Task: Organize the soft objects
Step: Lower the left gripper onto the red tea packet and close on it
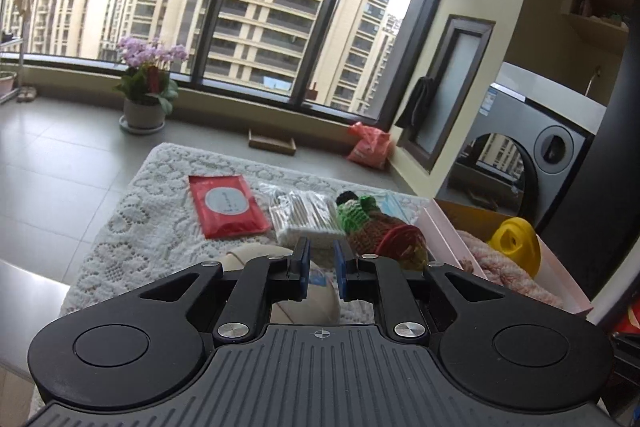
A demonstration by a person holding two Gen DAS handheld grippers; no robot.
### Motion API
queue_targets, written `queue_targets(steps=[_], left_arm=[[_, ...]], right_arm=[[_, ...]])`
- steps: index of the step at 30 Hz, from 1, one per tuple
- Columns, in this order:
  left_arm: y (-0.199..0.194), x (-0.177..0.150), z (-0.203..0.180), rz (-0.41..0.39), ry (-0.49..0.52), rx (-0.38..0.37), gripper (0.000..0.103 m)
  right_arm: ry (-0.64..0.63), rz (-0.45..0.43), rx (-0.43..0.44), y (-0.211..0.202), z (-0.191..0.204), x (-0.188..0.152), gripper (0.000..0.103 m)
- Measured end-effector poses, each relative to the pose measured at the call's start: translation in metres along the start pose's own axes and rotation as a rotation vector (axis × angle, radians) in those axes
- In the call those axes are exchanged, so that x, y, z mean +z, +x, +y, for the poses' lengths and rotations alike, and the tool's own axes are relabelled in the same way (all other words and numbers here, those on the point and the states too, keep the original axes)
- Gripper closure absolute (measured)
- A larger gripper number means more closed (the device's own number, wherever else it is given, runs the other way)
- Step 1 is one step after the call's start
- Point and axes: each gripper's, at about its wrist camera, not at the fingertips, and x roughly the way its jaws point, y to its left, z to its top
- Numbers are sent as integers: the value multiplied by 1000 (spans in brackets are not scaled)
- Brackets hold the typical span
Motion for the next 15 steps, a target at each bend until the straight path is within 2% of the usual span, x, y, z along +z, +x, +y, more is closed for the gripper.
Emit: queue_targets(steps=[2,7,9,12,15], left_arm=[[27,22,19,47,-49,42,88],[102,57,82,248,-235,161,89],[114,62,95,271,-287,192,89],[123,69,96,262,-253,246,88],[128,73,75,275,-147,228,88]], right_arm=[[3,-15,-23,-2,-4,-10,17],[47,-72,-38,-4,-16,-27,16],[67,-96,-26,-5,-19,-32,16],[98,-110,-7,-4,-23,-38,10],[168,-99,27,-1,-32,-42,5]])
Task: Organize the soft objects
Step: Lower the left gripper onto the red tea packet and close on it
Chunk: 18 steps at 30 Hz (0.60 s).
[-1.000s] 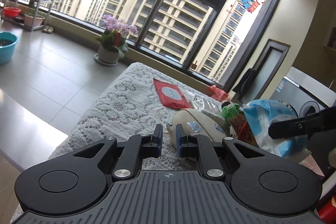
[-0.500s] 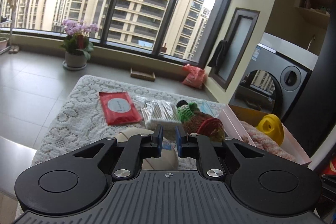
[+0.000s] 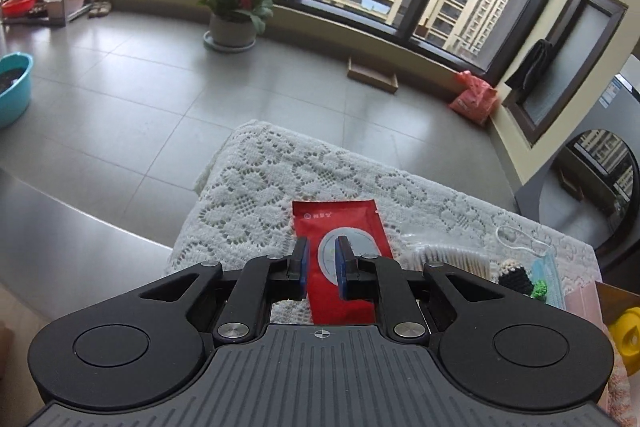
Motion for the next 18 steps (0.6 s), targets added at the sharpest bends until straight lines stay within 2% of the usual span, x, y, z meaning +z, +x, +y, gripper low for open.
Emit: queue_targets(steps=[2,9,11,16,18], left_arm=[[1,-2,-18,14,72,-3,88],[34,-18,-73,78,356,81,85],[35,-24,-81,61,459,123,83],[30,-35,-74,43,653,241,82],[27,-36,-64,34,671,272,82]], right_arm=[[36,13,19,0,-5,2,5],[54,17,19,3,-5,1,4],[54,17,18,3,-5,0,4],[57,19,20,4,-6,0,4],[56,19,19,5,-6,0,4]])
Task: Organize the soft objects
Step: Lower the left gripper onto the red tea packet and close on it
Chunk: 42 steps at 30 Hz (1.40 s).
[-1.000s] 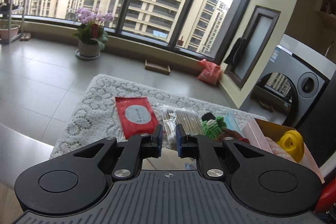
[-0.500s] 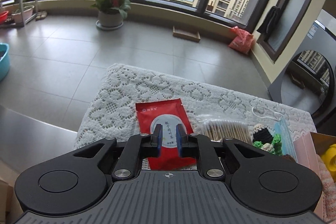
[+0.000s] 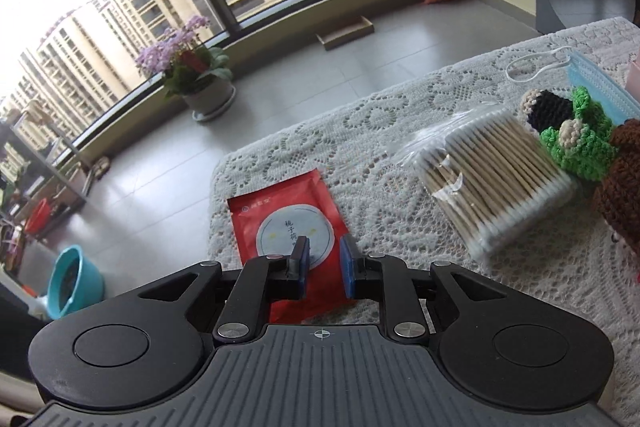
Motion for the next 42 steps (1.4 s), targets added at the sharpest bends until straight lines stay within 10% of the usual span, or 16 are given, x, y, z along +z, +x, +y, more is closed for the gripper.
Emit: queue_targets(steps=[8,14,21,27,42], left_arm=[[2,0,40,12,-186,-113,84],[9,2,50,10,-320,-302,47],[3,4,71,-56,-367,-149,51],[25,-4,79,10,-454,-261,50],[19,2,39,-32,-253,-331,32]], right_arm=[[3,2,1,1,0,0,4],[11,7,1,1,0,0,3],[20,11,3,2,-1,0,2],[25,14,6,3,-2,0,1],[35,20,10,4,-3,-1,0]])
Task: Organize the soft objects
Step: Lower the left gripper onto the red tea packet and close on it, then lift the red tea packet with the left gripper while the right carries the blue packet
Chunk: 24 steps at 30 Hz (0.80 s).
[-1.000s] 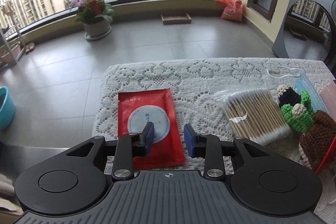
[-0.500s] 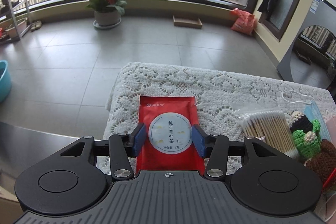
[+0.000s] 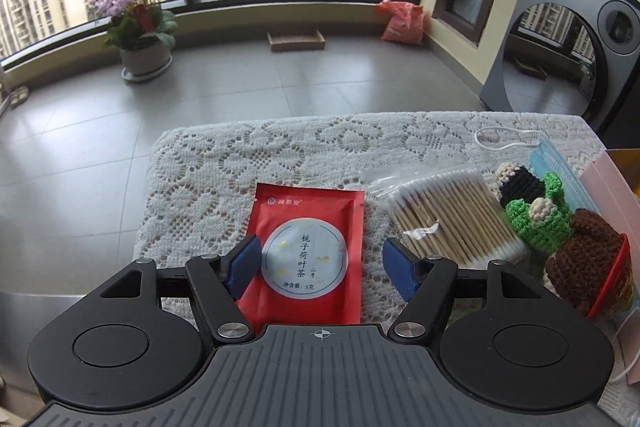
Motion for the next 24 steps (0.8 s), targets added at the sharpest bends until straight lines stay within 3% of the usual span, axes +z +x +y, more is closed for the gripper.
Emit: queue_targets(steps=[3,5,10,16,19,21,24], left_arm=[[0,-5,-12,-20,115,107,30],[0,-5,-14,-29,151,140,30],[4,-4,12,-30,1,44,30],[3,-10,5,-58,19,67,30],[-1,-13,0,-76,42,72,39],[-8,-21,-6,-129,95,61,77],[-18,-30,-19,-141,194,72,84]], right_arm=[[2,1,1,0,0,0,0],[10,5,7,1,-1,0,0],[63,42,58,6,-11,2,0],[64,46,64,7,-10,0,0],[77,41,64,7,-11,0,0],[76,42,64,7,-11,0,0],[62,49,79,8,-11,1,0]])
